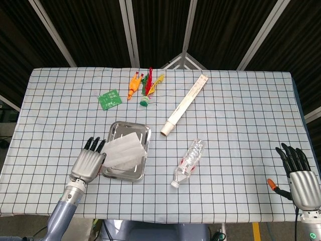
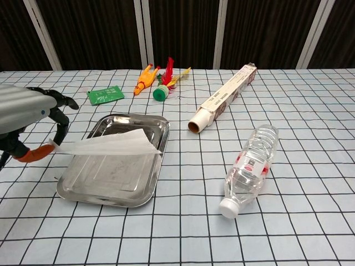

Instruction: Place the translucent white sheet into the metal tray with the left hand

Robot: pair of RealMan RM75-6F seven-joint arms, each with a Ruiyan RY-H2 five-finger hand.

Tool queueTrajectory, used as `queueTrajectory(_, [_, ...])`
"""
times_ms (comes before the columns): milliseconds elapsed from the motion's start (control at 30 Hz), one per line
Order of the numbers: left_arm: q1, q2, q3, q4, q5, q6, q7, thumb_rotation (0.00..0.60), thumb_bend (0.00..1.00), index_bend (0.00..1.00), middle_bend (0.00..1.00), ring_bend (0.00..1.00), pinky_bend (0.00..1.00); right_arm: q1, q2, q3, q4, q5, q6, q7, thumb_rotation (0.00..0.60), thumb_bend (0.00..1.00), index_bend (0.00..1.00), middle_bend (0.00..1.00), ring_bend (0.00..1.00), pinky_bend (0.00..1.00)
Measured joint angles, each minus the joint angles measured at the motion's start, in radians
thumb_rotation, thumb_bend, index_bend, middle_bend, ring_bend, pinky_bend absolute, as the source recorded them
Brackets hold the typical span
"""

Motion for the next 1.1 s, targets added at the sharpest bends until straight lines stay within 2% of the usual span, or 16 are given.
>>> queueTrajectory(200, [-0.02,0.0,-0.02,-0.063,-0.152,0.035,0.012,0.6,0.52,0.58,0.06,0.0,0.01,0.0,0.0,-0.001,0.0,-0.002,0.0,0.0,0.6,0.29,0.0,0.0,0.0,0.0])
queueTrajectory(367, [-0.041,-0.015,-0.065,-0.086,-0.242,0.113,0.009,0.6,0.52,0.59,0.06,0.0,0.01,0.001,-0.001,-0.001,0.0,-0.003,0.001,-0.001,0.6,0.29,0.0,0.0,0.0,0.0])
queueTrajectory(533, [-0.068,-0.036,-0.111,-0.075,-0.297,0.188,0.014,0.6,0.52,0.6,0.06,0.0,0.01,0.0,0.0,-0.002,0.0,-0.004,0.001,0.0,0.6,0.29,0.0,0.0,0.0,0.0])
queueTrajectory(933, [-0.144,-0.081,-0.221,0.015,-0.514,0.264,0.036,0.6,0.52,0.61,0.06,0.0,0.04,0.001,0.0,-0.003,0.001,-0.007,0.002,0.001,0.6,0.29,0.0,0.0,0.0,0.0])
queueTrajectory(1100, [-0.168,-0.097,-0.222,-0.009,-0.561,0.269,0.042,0.6,0.52,0.59,0.05,0.0,0.04,0.001,0.001,-0.003,0.002,-0.006,0.001,0.005,0.6,0.29,0.0,0.0,0.0,0.0])
